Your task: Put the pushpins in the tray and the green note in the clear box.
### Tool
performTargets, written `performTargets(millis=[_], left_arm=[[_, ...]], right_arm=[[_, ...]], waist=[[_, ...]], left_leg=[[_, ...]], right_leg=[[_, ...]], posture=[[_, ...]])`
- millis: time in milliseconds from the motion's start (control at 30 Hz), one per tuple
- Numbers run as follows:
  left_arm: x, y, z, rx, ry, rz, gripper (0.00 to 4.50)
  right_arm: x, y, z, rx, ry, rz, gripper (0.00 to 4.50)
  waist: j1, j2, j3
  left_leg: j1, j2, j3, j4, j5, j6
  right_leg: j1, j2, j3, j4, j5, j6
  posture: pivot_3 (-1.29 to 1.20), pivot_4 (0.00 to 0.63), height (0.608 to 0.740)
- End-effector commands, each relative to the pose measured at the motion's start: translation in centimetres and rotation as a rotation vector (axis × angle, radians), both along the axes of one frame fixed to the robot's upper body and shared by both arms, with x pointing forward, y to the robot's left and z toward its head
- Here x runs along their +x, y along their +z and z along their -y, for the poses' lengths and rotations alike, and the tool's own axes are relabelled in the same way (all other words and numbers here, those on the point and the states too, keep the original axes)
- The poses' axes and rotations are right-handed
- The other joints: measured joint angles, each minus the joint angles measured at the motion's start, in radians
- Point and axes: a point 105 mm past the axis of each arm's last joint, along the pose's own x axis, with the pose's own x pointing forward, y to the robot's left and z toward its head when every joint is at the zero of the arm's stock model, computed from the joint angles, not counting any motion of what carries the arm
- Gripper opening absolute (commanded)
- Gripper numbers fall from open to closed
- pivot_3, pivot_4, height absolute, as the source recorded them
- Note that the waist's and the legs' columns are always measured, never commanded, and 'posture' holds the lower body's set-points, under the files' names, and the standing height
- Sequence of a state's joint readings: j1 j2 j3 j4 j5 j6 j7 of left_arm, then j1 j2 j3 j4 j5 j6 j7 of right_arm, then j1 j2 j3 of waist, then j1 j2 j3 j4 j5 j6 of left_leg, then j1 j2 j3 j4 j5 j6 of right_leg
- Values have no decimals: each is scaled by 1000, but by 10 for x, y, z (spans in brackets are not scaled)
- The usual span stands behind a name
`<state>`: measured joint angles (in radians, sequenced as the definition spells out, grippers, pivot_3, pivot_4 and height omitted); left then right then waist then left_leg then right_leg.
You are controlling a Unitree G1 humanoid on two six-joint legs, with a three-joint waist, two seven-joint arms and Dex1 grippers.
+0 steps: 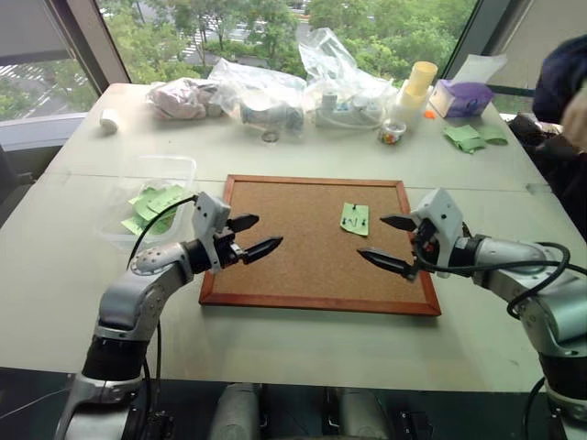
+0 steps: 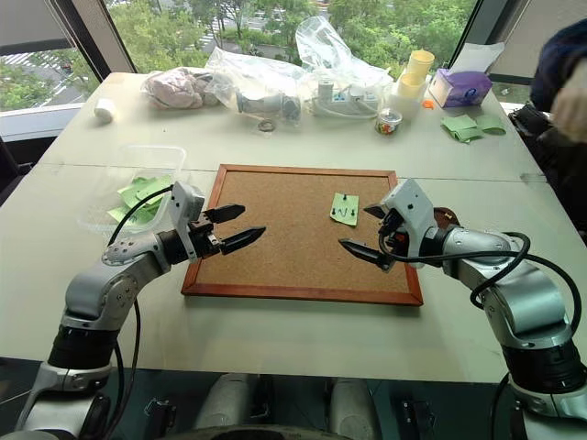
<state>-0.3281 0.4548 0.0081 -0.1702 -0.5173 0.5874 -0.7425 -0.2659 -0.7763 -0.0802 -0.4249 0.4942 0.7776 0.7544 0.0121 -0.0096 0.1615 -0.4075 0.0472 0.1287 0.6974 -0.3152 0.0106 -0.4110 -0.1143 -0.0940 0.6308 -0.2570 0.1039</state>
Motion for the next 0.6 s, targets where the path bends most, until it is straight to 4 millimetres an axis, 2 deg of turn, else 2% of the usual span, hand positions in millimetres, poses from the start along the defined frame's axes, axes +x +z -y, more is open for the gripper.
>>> performTargets(millis=[33, 200, 600], left_arm=[[1, 16, 5, 4, -26, 79, 4423], [-4, 15, 9, 21, -72, 76, 4423], [3, 8, 9, 74, -67, 131, 4423]], right_arm=[[0, 7, 3, -11, 1, 35, 4500], [0, 4, 5, -14, -8, 30, 4500], [3, 3, 7, -2, -31, 34, 4500]], waist=[[1, 0, 0], [0, 0, 0], [0, 0, 0]], left_leg=[[0, 0, 0, 0, 0, 0], [0, 0, 0, 0, 0, 0], [0, 0, 0, 0, 0, 0]], right_leg=[[0, 0, 0, 0, 0, 0], [0, 0, 0, 0, 0, 0], [0, 0, 0, 0, 0, 0]], posture=[[0, 150, 740], [0, 150, 740], [0, 150, 740]])
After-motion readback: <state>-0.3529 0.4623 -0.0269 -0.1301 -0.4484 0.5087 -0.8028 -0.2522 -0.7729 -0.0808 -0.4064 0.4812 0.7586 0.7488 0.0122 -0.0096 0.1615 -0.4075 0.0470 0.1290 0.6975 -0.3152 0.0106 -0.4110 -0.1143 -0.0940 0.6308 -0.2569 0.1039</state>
